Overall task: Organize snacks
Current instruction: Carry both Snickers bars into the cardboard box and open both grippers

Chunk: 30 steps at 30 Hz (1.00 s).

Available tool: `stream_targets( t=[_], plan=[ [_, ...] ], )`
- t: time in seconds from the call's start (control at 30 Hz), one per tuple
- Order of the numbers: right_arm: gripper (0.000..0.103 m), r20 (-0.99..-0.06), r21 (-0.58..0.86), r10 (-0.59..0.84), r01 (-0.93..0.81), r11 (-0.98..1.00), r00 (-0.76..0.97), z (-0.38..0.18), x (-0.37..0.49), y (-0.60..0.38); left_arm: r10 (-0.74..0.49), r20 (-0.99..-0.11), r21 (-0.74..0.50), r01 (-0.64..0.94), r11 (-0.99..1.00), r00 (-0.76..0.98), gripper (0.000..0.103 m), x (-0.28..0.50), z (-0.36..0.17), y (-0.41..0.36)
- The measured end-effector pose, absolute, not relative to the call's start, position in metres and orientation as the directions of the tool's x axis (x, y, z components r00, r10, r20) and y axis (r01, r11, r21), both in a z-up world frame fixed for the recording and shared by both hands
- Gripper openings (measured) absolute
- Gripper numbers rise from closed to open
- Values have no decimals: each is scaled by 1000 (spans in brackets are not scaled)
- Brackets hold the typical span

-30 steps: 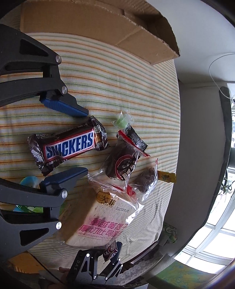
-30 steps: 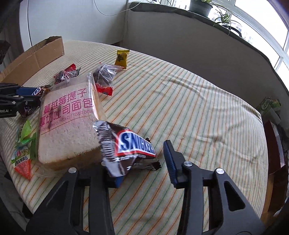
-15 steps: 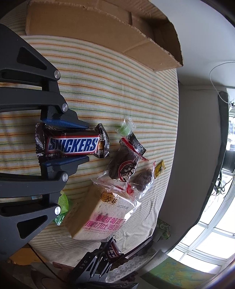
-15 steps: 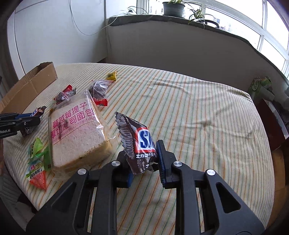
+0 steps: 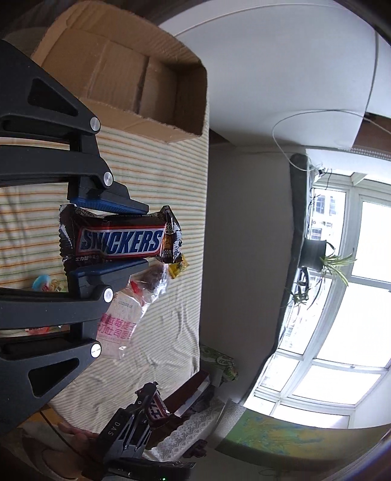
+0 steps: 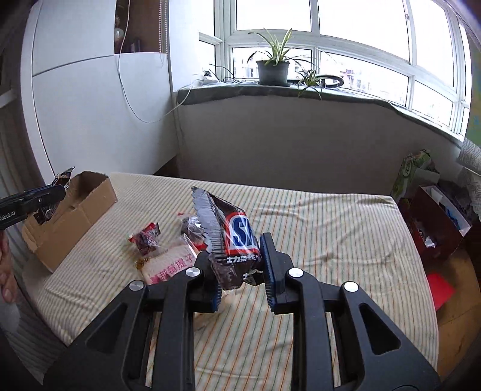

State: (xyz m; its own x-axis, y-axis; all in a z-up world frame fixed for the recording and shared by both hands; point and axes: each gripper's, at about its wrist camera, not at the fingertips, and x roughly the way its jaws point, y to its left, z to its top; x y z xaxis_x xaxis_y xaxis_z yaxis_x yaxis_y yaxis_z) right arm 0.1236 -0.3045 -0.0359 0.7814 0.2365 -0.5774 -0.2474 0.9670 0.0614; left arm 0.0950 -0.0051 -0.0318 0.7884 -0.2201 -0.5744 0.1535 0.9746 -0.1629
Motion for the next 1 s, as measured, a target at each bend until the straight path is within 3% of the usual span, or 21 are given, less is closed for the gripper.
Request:
stream_targets(
  t=[0.23, 1.0],
  plan=[
    [23, -542, 20, 242, -276, 961, 805, 2, 106, -267, -213, -498, -160, 152, 975, 840, 27, 78, 2, 28],
    [23, -616, 15, 508, -635, 772, 602, -23, 124, -7, 34, -522, -156, -135, 979, 852, 27, 39, -33, 192]
  ],
)
